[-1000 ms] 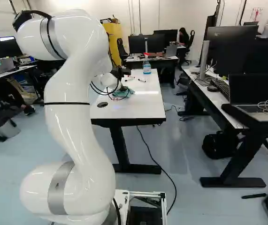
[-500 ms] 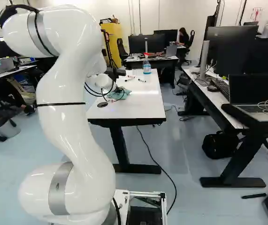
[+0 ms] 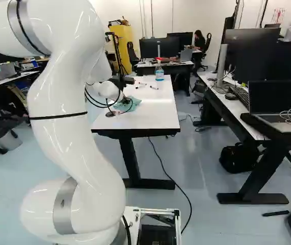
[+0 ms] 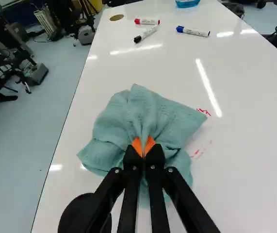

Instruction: Clean the table with the green towel

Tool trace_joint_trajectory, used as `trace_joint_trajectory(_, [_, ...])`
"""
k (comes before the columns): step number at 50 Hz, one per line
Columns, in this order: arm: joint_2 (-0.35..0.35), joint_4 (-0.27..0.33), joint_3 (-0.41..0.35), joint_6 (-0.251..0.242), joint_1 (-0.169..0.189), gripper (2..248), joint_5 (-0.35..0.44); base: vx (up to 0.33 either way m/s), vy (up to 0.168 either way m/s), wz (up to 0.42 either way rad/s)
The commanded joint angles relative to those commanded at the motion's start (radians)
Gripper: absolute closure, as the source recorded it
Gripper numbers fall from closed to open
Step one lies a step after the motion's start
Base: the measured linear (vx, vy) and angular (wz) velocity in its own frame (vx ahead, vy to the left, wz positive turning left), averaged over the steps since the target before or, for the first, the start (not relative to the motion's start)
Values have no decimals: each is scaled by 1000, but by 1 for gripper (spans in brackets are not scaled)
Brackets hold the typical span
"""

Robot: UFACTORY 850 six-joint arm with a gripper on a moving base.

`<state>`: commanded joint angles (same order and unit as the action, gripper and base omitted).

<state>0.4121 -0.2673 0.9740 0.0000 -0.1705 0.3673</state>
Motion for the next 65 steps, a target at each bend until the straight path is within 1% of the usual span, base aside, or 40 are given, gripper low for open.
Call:
trace_joint_trajectory(6, [-24, 0, -31, 0, 2, 226, 0, 0, 0, 0])
trace_joint_trajectory(14, [-51, 0, -65, 0, 15, 226, 0, 0, 0, 0])
trace_joint_trajectory(40, [-122, 0, -151, 0, 82, 226, 0, 0, 0, 0])
trace_joint_trajectory(51, [-116, 0, -144, 0, 116, 226, 0, 0, 0, 0])
trace_joint_trajectory(65, [-73, 0, -92, 0, 150, 226, 0, 0, 0, 0])
